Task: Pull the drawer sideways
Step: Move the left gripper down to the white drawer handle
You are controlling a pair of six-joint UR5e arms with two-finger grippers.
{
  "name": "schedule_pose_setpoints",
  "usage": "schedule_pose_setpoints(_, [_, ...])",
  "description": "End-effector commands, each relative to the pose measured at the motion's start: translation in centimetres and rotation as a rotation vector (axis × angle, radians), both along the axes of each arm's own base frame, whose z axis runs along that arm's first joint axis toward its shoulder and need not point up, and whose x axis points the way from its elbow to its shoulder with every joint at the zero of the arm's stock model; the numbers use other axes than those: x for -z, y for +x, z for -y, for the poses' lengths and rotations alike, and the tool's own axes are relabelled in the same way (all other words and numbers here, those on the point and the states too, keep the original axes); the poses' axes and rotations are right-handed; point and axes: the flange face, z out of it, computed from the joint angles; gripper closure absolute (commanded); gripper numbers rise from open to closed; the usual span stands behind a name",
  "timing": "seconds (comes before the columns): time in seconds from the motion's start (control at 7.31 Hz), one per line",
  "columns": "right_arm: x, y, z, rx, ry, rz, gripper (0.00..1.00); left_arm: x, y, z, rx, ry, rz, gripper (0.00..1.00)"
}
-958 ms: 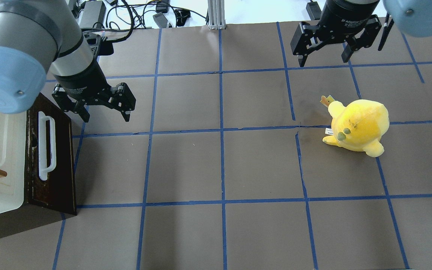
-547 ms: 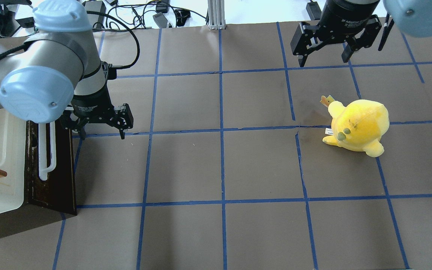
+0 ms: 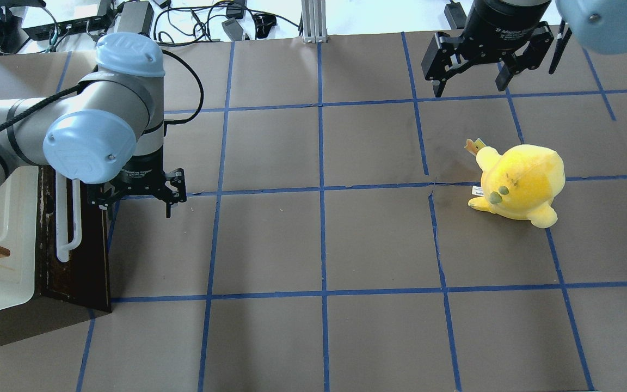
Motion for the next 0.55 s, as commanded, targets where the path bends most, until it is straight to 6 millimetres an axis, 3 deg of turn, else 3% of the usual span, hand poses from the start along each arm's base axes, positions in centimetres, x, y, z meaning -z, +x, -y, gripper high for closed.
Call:
schedule_pose_setpoints(0.0, [-0.01, 0.0, 0.0, 0.0, 0.0, 0.0, 0.0, 2.8, 0.01, 0.15, 0.046, 0.04, 0.151, 0.0])
schedule_pose_setpoints(0.41, [-0.01, 0.0, 0.0, 0.0, 0.0, 0.0, 0.0, 3.17, 0.95, 0.09, 0.145, 0.085, 0.253, 0.0])
